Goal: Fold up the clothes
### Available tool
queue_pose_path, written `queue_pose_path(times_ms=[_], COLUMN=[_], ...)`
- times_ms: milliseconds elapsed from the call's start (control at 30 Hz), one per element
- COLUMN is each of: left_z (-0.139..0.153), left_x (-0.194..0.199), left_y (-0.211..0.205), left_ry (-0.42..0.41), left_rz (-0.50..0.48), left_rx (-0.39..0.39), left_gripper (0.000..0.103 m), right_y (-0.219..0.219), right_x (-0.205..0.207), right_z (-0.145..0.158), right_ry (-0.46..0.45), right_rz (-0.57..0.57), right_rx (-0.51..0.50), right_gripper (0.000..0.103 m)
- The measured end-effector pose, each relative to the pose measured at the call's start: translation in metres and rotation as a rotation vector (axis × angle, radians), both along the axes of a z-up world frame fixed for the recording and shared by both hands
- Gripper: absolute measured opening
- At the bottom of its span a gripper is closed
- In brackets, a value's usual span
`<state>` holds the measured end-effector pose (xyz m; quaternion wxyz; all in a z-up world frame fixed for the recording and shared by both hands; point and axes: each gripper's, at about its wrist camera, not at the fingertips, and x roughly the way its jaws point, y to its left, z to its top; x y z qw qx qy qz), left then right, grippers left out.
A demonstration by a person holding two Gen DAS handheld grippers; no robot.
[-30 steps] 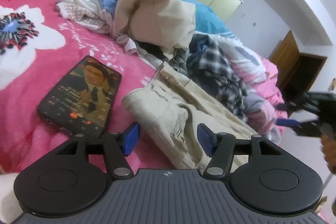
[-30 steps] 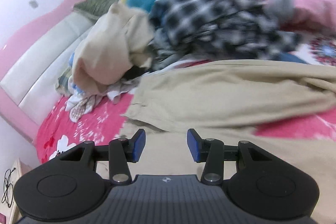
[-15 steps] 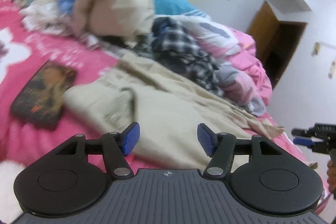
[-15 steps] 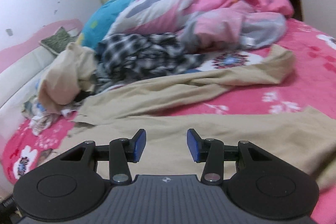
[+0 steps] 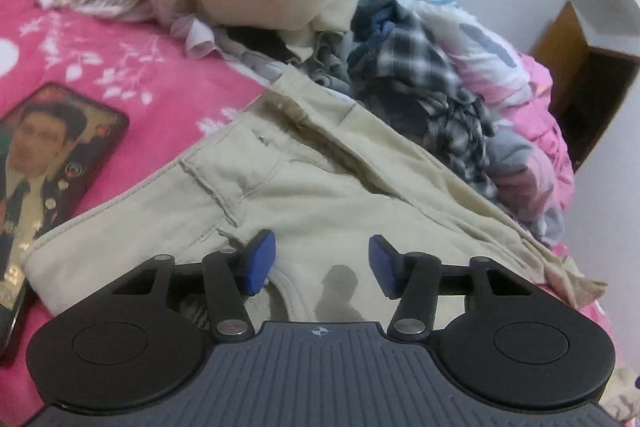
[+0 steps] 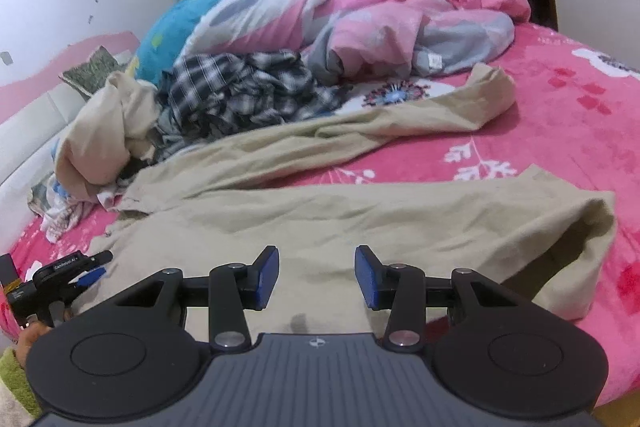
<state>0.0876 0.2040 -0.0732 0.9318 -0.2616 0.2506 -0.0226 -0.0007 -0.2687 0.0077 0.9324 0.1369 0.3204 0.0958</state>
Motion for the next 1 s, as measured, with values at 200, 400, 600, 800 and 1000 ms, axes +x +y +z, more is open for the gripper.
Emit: queue_pose_path(times_ms=[200,400,600,800,1000], left_z=[0.026,-0.004,-0.005,-0.008,-0.01], left_x=[-0.013,0.003,0.015,0.028,0.015], left_y=[0.003,0.019,0.025,0.028,0.032], left_ry=[-0.102,-0.047,-0.065,-0.061,-0.101], left_rz=[-0.002,0.042,0.037,0.033,0.017], left_rx=[-0.007,0.005,-0.034,-0.042,-0.076], left_gripper=[0.062,0.057,0.059,0.059,0.061], right_y=[0.03,0.095,0.182,0.236,0.195], right_x=[0.018,0.05,0.093,0.109,0.082], right_z=[-0.001,0.012,0.028,0.013,0.001], right_ry=[0.009,-0.025,-0.097,-0.066,-0.051], right_rz=[0.053,0.183,0.381,0.469,0.342], right_rx=[-0.029,-0.053,-0.017,-0.006,-0.127], right_gripper=[0.045,0.041,0.039,0.038,0.038])
